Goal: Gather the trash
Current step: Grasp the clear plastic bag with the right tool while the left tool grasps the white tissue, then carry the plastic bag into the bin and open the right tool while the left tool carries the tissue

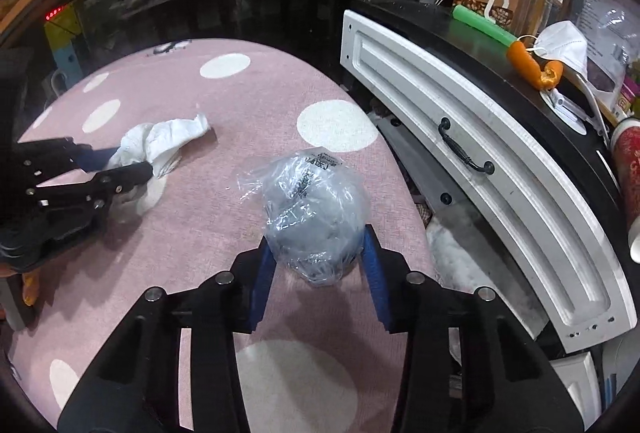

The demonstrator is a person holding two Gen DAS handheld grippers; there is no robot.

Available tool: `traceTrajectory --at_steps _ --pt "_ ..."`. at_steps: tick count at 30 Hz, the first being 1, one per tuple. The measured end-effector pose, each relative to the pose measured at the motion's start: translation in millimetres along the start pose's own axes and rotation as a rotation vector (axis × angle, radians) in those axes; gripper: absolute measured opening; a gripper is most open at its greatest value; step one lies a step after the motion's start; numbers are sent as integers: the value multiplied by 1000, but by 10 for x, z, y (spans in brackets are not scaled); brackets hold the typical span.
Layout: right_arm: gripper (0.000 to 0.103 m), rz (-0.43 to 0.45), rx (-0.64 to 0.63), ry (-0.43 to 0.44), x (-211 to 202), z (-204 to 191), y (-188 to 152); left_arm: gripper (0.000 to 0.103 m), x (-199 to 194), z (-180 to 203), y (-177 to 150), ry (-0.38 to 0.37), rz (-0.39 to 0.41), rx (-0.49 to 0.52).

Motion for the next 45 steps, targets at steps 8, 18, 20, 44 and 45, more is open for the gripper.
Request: traceTrajectory --at_steps 8,18,20,44,45 --pt "42 40 1 41 -341 -53 -210 17 -332 87 -86 -5 68 -20" --pt "42 75 10 102 -865 -107 -614 17 -879 368 -330 -9 156 -54" --pt "42 82 13 114 -971 -113 -698 17 -995 442 -399 1 173 -39" --pt "42 144 58 119 -1996 196 -1889 17 -1938 1181 -1127 -83 285 -24" --pt "42 144 62 116 -2024 228 -1921 17 -1975 1231 -1133 -91 293 -19"
Point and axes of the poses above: each gripper's, at about its wrist camera, not at the fingertips, and x roughly the way its jaws point, z to its right, y to its top, the point moved 3 cm from there along x, roughly the way its jaws point, and after that the axes turned 15 degrees about x, right-handed, at the moved point
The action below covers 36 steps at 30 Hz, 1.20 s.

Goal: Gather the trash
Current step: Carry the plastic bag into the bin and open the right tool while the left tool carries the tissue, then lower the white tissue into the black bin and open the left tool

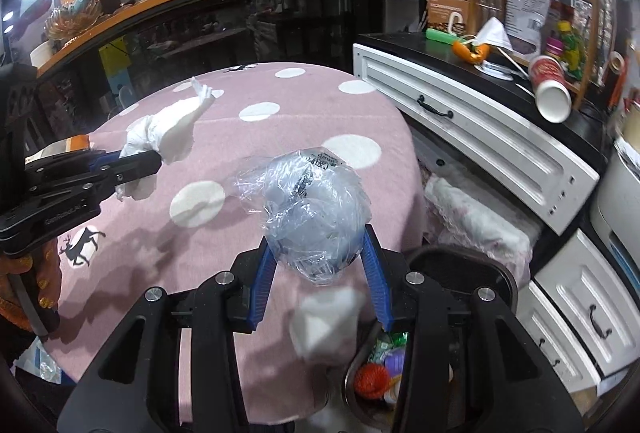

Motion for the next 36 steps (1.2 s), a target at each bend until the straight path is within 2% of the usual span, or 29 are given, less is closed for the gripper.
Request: traceTrajectory --at_steps 14,19,28,30,32,34,36 --pt "42 -20 102 -102 -292 593 -331 17 -314 642 87 -90 89 50" --pt "42 -49 144 -145 -204 794 -389 17 -372 800 115 -120 109 57" --pt "43 -163 248 -217 223 1192 -562 17 -342 1008 107 -166 100 74" --pt "48 -189 287 -218 305 1296 -607 17 -337 1031 110 -173 99 74" --pt "71 -189 338 -237 363 1427 -662 17 -329 1062 114 -185 97 73" --pt "80 -193 371 -253 390 1524 -702 17 -319 1092 111 -193 94 73" --pt "80 -208 404 -255 401 1599 -735 17 -307 1130 102 -203 89 75"
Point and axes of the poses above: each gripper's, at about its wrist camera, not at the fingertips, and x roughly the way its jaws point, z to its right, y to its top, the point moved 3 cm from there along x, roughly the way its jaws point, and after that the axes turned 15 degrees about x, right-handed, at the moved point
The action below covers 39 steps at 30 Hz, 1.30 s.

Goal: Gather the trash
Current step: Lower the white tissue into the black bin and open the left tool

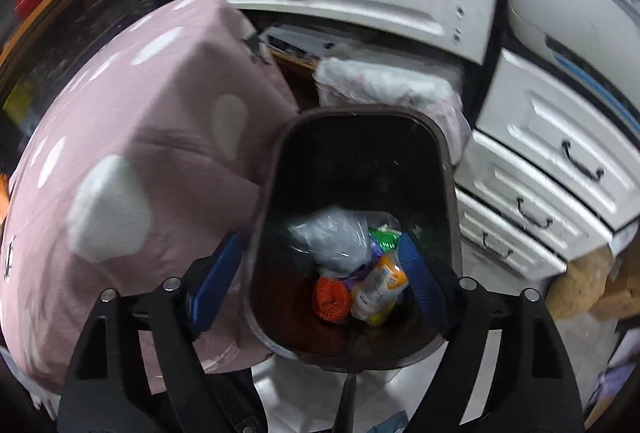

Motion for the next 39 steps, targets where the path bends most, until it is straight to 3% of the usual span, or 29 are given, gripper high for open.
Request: traceTrajectory --at_steps 6,12,17,21,37,39 --pt "82 36 70 11 -162 148 42 17 80 106 -9 -38 -20 6" --pt "86 158 94 3 -535 208 170 17 203 290 44 -94 -36 25" --pt "87 201 107 12 -700 234 212 17 384 479 77 -145 -65 48" --pt "87 209 116 18 -752 282 240 17 579 577 72 -177 -107 50" --pt "87 227 187 27 -817 530 319 17 1238 736 -56 -182 -249 87" --pt "87 233 188 24 -831 540 333 22 1293 735 -58 -185 -257 79"
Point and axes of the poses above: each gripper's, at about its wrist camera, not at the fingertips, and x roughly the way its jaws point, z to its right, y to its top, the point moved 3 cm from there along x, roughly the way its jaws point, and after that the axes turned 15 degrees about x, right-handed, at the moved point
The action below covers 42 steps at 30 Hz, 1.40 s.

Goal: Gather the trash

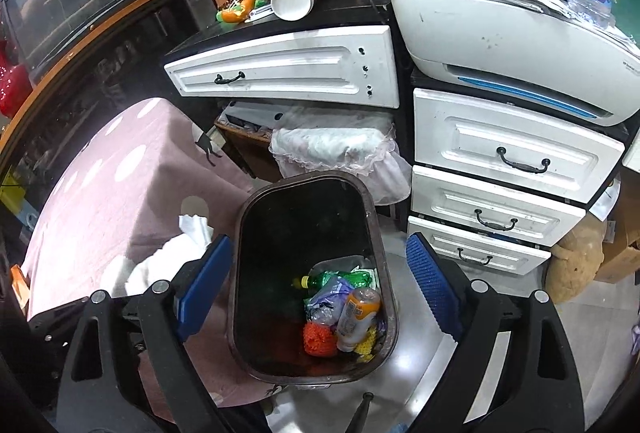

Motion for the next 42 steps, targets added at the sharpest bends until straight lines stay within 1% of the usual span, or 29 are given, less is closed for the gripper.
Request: traceTrajectory --at_steps 1,4,6,7,9,11,16,20,23,27,30,33,37,39,42 --pt "87 5 1 -5 -8 9 9 23 16 -5 5 -1 -3 -4" --pt "88 6 11 -10 -9 52 26 38 82 -36 14 -16 -12 -26" --pt "88 6 21 -12 -9 81 34 58 125 -46 18 -20 -15 -36" --pt "88 4 26 -11 -8 94 37 62 132 -46 19 -22 -14 -38" --pt "88 5 30 -13 -10 110 43 78 148 -36 24 -30 -8 -43" --pt "88 9 37 -15 -16 131 56 87 153 -17 34 -31 -2 -43" --pt "89 29 46 -38 -28 182 82 91 111 59 48 -57 11 -32" --pt "90 52 36 -58 -67 161 91 93 -43 113 51 -68 48 -28" --pt "90 72 15 -70 -124 112 93 97 -214 152 61 -54 88 -10" --pt "93 113 -25 -87 -243 -37 73 97 -453 108 28 -24 131 -11" --pt "96 147 -53 -78 -392 -208 23 97 -648 26 -40 23 157 -22" --pt "97 190 -106 -59 -550 -439 -64 98 -865 -75 -117 102 183 -14" --pt "97 205 -173 -23 -732 -769 -237 98 -1170 -238 -251 218 206 -32" --pt "97 215 -193 -23 -808 -906 -329 98 -1300 -308 -319 250 213 -48" --pt "97 234 -222 19 -965 -1102 -511 98 -1488 -397 -432 310 219 -70"
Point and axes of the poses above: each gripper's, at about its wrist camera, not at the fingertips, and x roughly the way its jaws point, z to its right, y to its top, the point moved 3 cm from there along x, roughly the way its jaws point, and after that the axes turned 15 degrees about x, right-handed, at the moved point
